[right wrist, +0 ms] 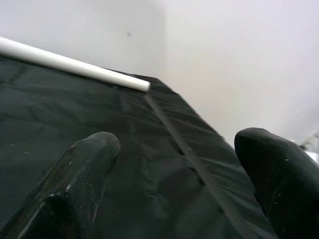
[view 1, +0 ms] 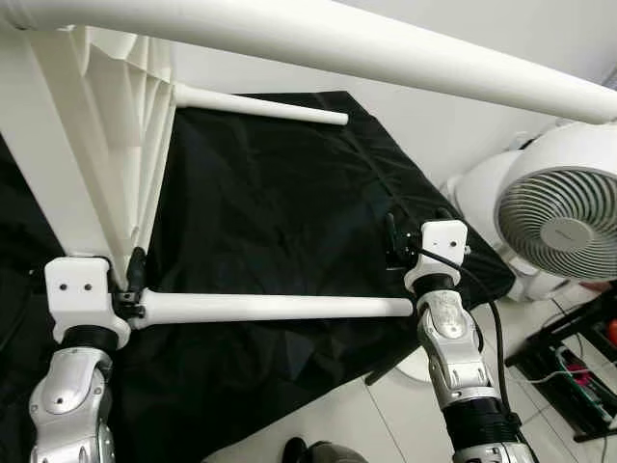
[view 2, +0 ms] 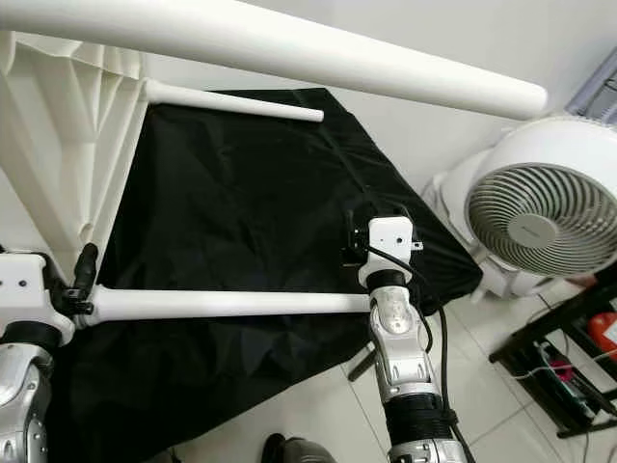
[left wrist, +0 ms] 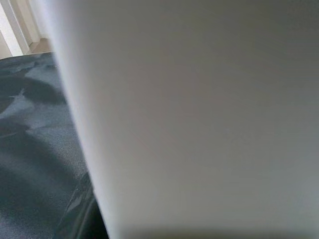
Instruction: Building children table
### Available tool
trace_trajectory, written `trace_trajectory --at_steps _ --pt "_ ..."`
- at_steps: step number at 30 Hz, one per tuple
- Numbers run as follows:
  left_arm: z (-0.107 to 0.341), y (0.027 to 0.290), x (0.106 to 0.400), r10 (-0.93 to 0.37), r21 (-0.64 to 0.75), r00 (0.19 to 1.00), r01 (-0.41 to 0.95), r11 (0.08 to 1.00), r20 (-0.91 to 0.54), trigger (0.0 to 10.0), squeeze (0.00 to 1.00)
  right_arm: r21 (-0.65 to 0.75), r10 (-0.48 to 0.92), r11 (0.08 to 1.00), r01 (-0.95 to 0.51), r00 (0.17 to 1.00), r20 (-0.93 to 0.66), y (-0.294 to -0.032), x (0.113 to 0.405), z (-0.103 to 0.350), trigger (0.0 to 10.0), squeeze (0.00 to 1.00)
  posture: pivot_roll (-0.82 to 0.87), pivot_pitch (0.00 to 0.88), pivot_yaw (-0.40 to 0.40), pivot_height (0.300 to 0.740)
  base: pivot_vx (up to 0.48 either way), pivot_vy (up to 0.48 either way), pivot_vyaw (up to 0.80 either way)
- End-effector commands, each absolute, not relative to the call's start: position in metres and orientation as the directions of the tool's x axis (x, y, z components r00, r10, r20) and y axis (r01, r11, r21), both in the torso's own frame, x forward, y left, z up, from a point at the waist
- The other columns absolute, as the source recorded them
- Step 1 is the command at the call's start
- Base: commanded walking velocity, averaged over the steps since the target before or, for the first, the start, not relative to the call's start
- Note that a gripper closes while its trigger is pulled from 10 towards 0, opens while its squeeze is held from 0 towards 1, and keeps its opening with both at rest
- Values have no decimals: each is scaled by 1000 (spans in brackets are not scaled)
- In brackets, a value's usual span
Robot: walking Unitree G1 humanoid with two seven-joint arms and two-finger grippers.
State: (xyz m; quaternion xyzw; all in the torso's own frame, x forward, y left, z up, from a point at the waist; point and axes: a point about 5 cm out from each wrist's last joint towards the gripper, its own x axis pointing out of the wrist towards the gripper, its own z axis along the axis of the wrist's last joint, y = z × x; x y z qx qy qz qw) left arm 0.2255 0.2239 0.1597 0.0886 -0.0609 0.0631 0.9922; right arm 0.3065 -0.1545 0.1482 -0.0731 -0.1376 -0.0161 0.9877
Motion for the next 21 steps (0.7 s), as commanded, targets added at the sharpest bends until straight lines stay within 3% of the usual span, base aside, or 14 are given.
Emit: trace_trajectory --at_steps 1,8,21 --pt "155 237 227 357 141 927 -371 918 117 10000 0 -151 -26 986 69 963 268 -160 303 144 10000 0 108 82 -118 740 0 0 0" --pt "153 238 231 397 141 911 -410 901 108 10000 0 -150 -40 985 83 963 265 -162 299 142 10000 0 100 84 -102 740 0 0 0" --pt "155 244 192 596 136 782 -621 772 182 10000 0 -155 -49 984 92 964 262 -164 295 141 10000 0 101 103 -98 740 0 0 0"
